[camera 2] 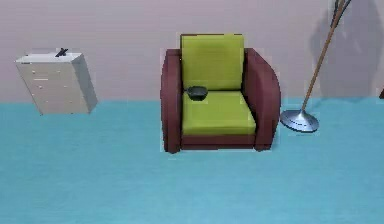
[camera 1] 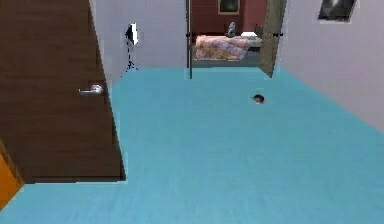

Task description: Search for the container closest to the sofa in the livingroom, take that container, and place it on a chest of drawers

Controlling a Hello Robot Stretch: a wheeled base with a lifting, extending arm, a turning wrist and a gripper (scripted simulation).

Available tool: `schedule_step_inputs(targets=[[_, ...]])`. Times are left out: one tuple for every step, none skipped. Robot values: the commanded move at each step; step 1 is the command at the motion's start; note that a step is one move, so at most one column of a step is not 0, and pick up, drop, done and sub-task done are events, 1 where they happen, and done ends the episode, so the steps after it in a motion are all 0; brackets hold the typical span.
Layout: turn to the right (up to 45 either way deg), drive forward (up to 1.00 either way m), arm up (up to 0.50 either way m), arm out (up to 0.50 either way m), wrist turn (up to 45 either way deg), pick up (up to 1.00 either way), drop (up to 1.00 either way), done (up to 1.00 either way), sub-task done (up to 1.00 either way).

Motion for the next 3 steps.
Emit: schedule_step_inputs(targets=[[-45.0, 0.0, 0.0, 0.0, 0.0, 0.0, 0.0, 0.0, 0.0], [-21.0, 0.0, 0.0, 0.0, 0.0, 0.0, 0.0, 0.0, 0.0], [0.0, 1.0, 0.0, 0.0, 0.0, 0.0, 0.0, 0.0, 0.0]])
